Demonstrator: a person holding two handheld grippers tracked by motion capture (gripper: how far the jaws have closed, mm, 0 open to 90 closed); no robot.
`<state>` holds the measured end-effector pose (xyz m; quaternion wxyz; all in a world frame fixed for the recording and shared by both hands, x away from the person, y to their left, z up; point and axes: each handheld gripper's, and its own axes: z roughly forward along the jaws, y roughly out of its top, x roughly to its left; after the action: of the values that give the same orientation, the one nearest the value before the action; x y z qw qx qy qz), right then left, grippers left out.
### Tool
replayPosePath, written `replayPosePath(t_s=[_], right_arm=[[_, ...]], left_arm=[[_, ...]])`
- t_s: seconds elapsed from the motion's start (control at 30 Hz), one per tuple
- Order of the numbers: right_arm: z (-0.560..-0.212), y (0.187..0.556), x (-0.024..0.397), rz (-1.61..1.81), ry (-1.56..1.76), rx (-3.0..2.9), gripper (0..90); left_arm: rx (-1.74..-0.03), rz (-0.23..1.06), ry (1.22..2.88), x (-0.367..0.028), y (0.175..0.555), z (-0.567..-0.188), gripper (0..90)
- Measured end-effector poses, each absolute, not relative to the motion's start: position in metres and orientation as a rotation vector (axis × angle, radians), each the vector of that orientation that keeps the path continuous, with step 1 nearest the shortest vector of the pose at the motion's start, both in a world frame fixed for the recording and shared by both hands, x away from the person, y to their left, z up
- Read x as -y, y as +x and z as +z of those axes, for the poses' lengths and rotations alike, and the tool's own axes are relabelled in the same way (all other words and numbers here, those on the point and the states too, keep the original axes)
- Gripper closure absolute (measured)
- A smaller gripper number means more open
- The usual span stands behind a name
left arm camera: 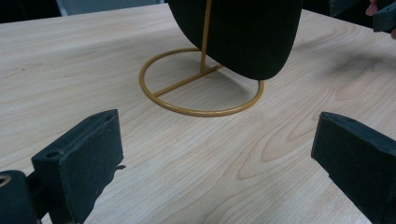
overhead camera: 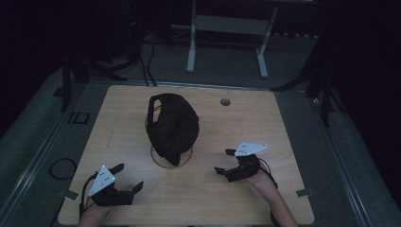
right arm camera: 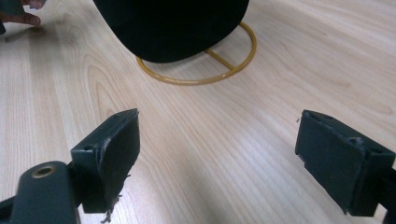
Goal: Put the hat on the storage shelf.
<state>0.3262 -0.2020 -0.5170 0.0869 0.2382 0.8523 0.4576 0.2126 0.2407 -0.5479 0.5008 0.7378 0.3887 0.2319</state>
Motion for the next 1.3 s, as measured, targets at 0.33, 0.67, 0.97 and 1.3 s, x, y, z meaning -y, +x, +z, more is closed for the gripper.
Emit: replayPosePath(t_s=[0.33,0.67,0.97,1.3], right_arm=[[-0.537,0.319,0.214,1.315,0.723,-2.571,13.7],[-0.548,0.311,0.23,1.304,0.741,-2.547,13.9],[-0.549,0.301,0.241,1.317,0.698,-2.514,13.9],[-0.55,0.298,0.257,1.276,0.729,-2.492,13.9]], left_arm=[[-0.939,0.56,1.785,-0.24,0.213,-0.549,2.7],[-0.937,0.55,1.792,-0.24,0.213,-0.55,2.7],[-0.94,0.55,1.791,-0.24,0.214,-0.551,2.7],[-0.936,0.543,1.794,-0.24,0.213,-0.551,2.7]])
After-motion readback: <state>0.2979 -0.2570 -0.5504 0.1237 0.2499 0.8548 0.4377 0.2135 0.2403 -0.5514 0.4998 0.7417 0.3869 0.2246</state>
